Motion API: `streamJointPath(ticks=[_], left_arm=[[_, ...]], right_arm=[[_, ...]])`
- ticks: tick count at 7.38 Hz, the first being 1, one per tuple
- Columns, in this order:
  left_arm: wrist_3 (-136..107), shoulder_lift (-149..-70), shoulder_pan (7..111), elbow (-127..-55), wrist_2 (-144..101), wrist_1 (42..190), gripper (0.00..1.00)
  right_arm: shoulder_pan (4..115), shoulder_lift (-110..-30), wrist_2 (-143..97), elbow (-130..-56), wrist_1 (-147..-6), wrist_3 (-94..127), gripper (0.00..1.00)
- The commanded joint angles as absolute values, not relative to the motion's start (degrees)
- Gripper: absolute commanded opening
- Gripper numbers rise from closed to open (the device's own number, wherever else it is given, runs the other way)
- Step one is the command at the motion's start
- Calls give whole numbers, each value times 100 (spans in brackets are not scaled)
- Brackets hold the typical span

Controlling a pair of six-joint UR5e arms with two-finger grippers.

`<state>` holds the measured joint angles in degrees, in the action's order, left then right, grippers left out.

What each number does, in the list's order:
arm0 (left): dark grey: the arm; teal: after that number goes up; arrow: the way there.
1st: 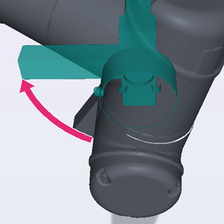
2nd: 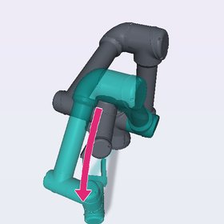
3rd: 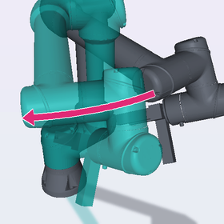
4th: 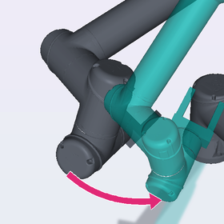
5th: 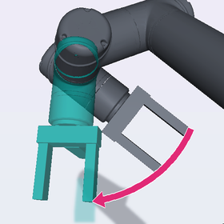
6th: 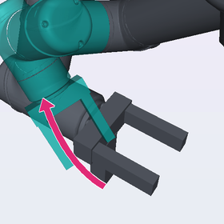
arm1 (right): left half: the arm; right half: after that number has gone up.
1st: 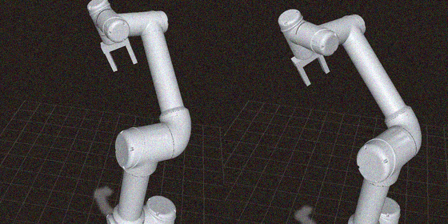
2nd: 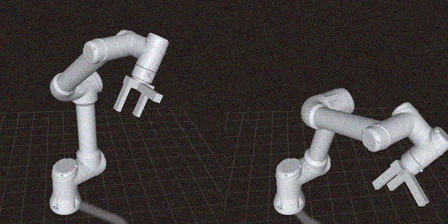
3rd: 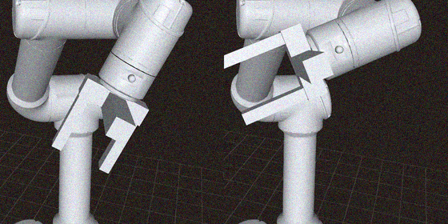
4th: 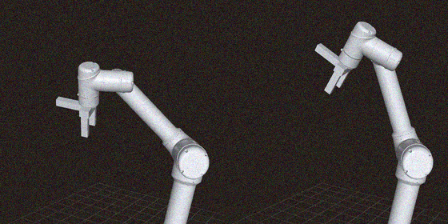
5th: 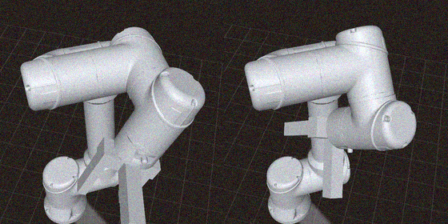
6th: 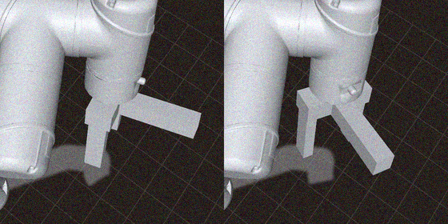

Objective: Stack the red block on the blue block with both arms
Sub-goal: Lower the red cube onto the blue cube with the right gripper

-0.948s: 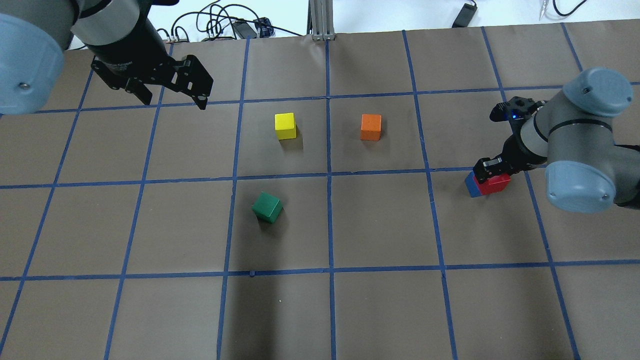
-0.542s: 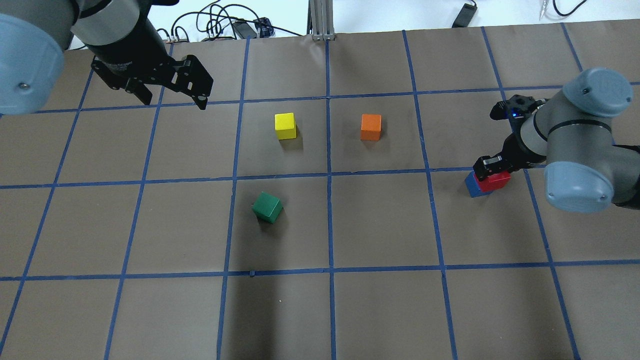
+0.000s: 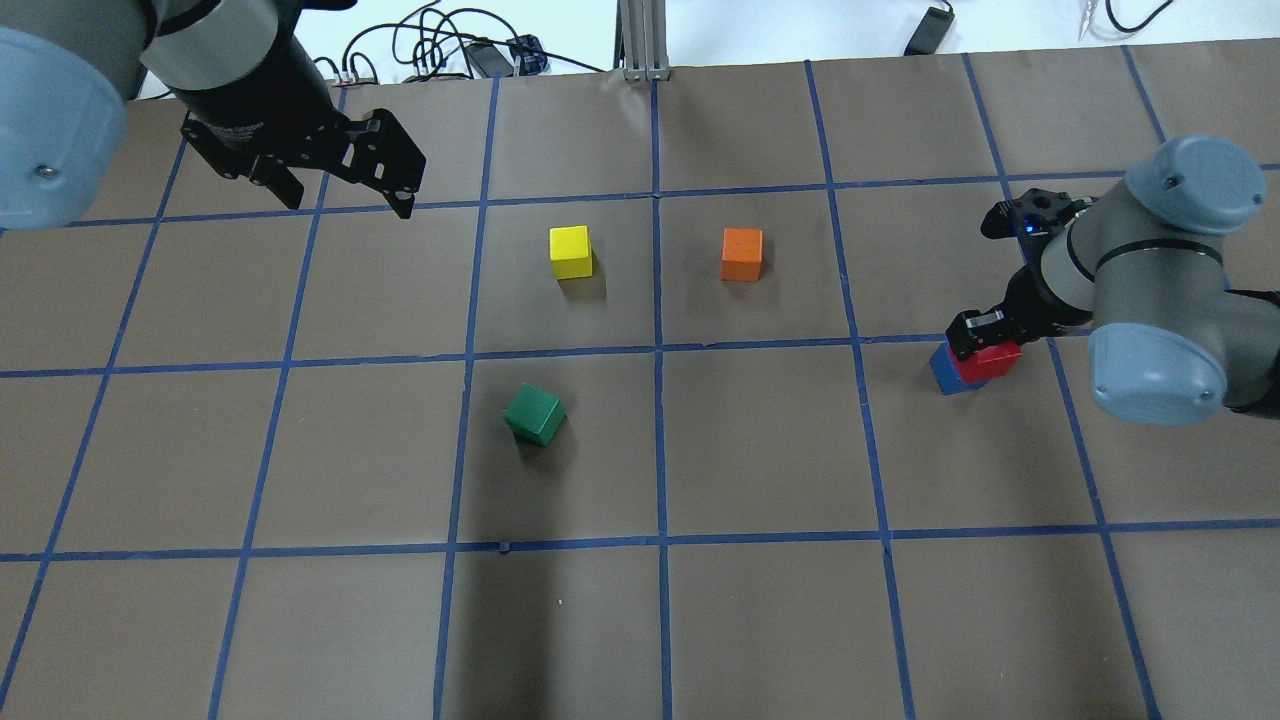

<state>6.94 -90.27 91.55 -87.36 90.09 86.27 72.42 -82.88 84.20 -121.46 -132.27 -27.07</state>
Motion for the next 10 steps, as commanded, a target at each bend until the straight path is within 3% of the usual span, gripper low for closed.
streamJointPath(ticks=[1,2,4,6,8,10], left_arm=[[694,-9026,9158,-8736,9009,8631,100],[694,-9026,9158,-8736,9009,8631,100],[694,-9026,9158,-8736,9009,8631,100],[694,-9026,9158,-8736,9009,8631,100],[694,-9026,9150,-8736,9017,8631,100],[703,-9026,9149,-8728,9017,8631,100]], right_arm=[[7242,-8288,8420,-12146,-13228,-2690,35],[7242,-8288,8420,-12146,-13228,-2689,57],[7242,-8288,8411,-12146,-13228,-2698,72],[7242,-8288,8420,-12147,-13228,-2690,81],[7242,-8358,8498,-11998,-13123,-2524,100],[7251,-8602,8543,-11805,-12451,-2479,100]])
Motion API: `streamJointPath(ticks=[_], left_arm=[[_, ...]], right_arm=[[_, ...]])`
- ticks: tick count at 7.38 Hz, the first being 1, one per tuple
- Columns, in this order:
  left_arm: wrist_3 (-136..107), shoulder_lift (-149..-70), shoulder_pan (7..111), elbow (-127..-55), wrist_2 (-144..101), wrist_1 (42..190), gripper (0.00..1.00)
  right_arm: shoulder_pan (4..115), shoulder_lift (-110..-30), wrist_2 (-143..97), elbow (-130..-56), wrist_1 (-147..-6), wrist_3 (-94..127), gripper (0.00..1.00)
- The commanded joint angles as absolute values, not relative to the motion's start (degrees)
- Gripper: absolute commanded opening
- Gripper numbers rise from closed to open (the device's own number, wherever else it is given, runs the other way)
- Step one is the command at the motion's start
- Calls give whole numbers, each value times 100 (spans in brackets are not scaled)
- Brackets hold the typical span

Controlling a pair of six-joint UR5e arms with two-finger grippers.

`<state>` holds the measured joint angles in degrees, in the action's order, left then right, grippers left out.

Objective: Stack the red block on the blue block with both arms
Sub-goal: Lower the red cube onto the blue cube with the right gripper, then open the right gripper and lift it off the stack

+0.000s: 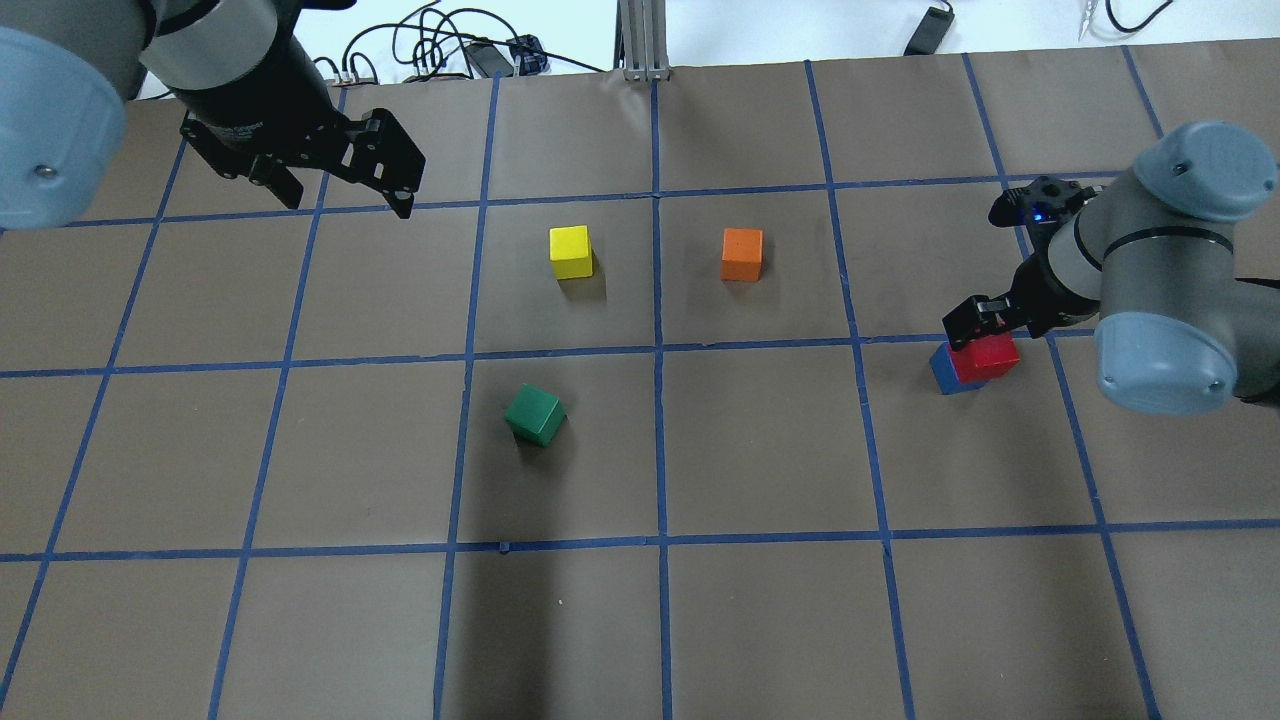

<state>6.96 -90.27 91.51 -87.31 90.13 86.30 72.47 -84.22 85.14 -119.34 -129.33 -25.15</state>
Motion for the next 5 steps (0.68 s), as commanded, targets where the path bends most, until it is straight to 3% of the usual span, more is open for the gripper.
streamJointPath(ticks=[1,3,5], left_arm=[[694,-9026,9149,-8728,9009,8622,100],[703,-9026,9149,-8728,9018,8622,100],[694,-9026,9149,-8728,9018,8622,100]], right_arm=[[7251,-8770,8569,-11612,-11828,-2426,100],[7425,-8903,8640,-10964,-10571,-1331,100],[7959,-8947,8622,-9867,-9297,-944,100]])
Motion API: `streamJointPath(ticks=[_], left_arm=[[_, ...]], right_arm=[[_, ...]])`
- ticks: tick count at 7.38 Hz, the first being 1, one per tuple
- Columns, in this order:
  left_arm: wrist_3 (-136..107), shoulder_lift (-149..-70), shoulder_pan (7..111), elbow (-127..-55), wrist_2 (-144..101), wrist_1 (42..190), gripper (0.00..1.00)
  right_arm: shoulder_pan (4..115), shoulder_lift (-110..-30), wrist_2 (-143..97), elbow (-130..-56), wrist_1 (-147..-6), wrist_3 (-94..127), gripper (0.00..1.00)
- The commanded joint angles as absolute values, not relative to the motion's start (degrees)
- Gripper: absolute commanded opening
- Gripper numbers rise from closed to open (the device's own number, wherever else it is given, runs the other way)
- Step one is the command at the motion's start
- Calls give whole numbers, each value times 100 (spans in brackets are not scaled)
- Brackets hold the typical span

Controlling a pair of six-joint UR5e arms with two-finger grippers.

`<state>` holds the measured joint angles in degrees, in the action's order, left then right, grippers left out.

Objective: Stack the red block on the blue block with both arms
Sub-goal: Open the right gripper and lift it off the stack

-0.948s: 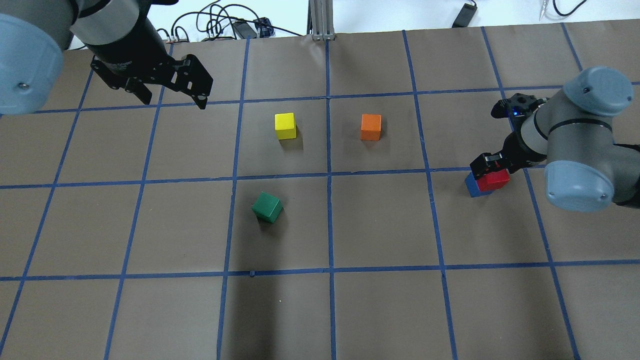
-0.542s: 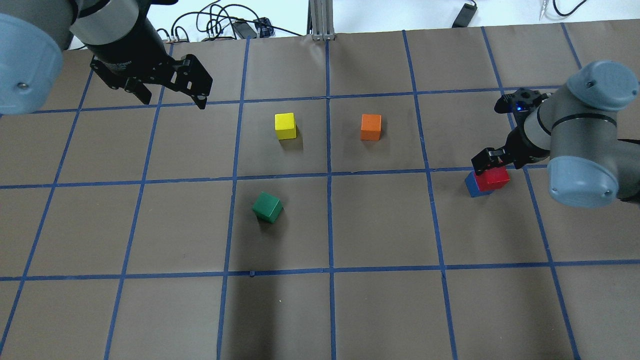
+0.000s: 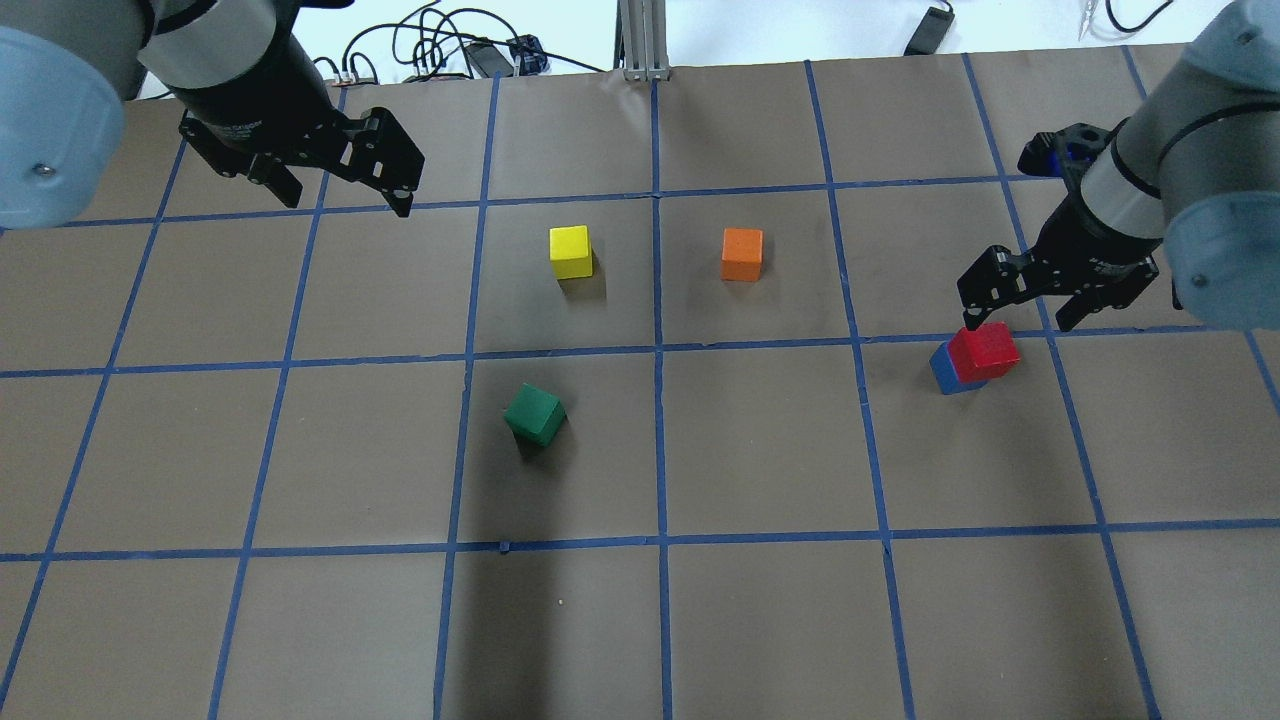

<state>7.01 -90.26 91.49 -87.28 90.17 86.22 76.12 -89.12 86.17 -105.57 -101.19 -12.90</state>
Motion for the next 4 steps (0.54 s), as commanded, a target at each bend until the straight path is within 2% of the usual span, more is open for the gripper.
streamJointPath(ticks=[1,4], left_arm=[[703,-9026,9149,-8728,9009,8622,100],[694,-9018,9149,-8728,9009,8622,100]], right_arm=[[8328,-8939,8622,-9357,-8672,-427,100],[8964,-9244,8596,-9237,-8534,131,100]])
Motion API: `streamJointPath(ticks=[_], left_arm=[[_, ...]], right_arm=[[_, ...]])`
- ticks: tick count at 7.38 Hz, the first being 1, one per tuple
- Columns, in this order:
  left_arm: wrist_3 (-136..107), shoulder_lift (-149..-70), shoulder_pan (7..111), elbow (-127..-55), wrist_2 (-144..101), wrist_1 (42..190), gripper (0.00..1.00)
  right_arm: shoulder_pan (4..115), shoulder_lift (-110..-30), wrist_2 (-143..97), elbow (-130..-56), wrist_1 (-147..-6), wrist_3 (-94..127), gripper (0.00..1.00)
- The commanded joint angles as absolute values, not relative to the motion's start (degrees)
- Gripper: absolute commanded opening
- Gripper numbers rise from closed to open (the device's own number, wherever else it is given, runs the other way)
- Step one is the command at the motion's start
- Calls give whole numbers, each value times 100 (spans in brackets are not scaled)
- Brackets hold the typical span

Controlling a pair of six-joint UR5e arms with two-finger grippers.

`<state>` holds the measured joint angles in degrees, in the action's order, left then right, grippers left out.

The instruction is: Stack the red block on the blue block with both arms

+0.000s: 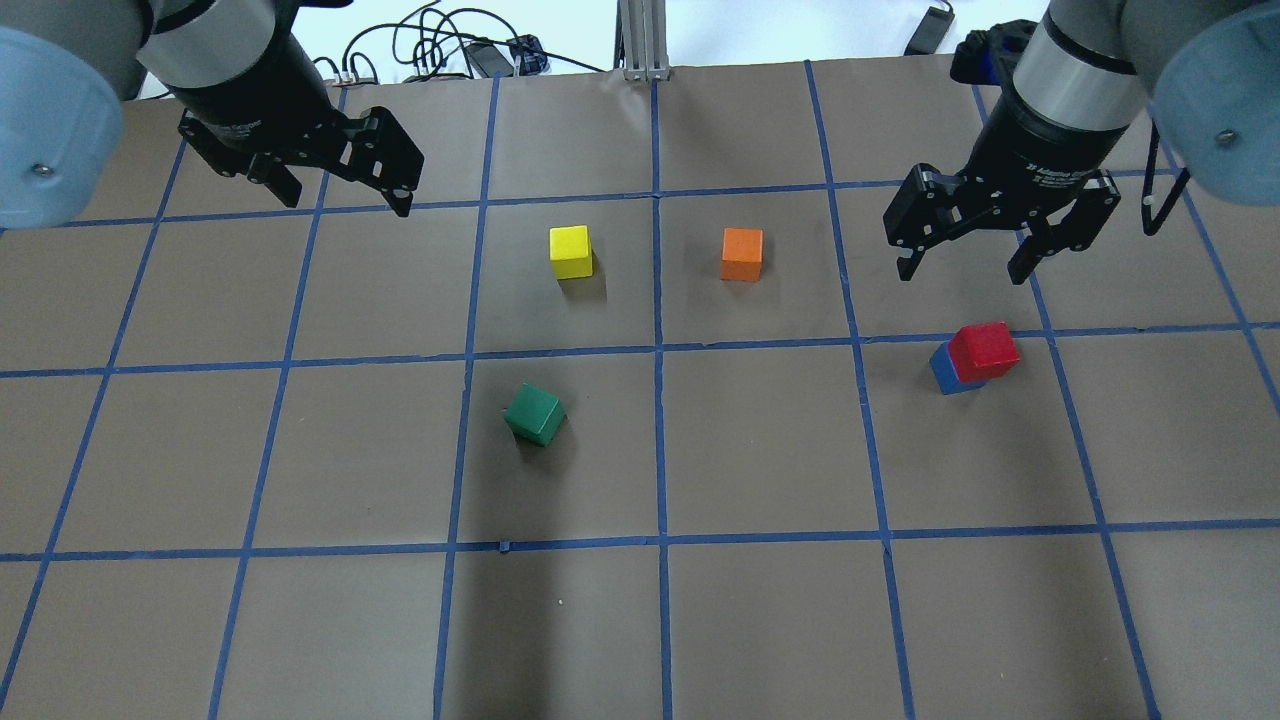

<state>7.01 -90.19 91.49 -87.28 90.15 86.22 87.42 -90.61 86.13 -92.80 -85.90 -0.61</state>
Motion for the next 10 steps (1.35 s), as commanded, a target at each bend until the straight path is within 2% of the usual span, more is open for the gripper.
streamJointPath(ticks=[1,5,10], left_arm=[[703,-9018,9149,-8728,9017,8622,100],[703,-9018,9149,-8728,9018,8622,100],[703,-9018,9149,-8728,9018,8622,100]], right_arm=[[9087,-9446,8613,-9290,-8482,132,100],[9044,-9957,8736,-9878,-8446,80,100],[8807,-9871,8911,-9538,-8132,140,100]])
